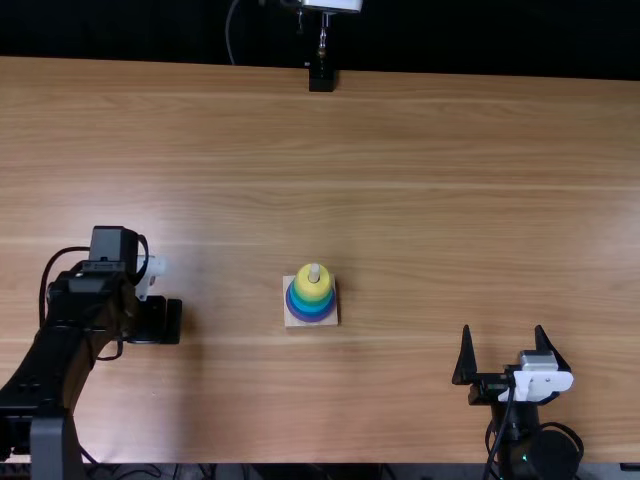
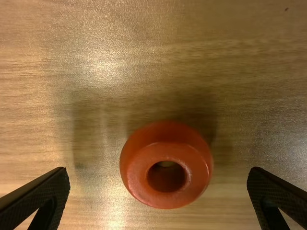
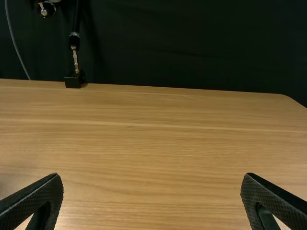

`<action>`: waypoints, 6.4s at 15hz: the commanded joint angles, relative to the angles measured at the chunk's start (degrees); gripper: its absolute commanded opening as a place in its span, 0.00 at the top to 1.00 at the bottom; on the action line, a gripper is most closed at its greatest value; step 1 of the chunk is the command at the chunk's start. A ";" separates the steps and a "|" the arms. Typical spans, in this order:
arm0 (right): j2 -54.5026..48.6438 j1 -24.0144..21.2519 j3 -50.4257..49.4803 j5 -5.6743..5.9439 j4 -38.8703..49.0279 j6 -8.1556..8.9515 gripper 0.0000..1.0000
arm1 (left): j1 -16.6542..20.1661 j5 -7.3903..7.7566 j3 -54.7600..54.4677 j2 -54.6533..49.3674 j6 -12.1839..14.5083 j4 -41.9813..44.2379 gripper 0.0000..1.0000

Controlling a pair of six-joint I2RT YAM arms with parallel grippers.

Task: Build the Hanoi tower: stack the rings onto the peg from bottom to top in this color order: purple, dark blue, light blue, dark green, light green, yellow, orange.

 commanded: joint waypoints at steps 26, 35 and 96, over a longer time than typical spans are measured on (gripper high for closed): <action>-0.45 -0.71 -0.38 0.70 -0.49 -0.08 0.00 | -2.29 -1.06 1.73 1.49 -0.55 2.60 0.42; -0.45 -0.71 -0.38 0.70 -0.49 -0.08 0.00 | -1.86 -1.06 1.82 2.81 -0.65 3.12 1.00; -0.45 -0.71 -0.38 0.70 -0.59 -0.08 0.00 | -28.31 -0.01 62.73 8.52 -24.28 -25.77 0.00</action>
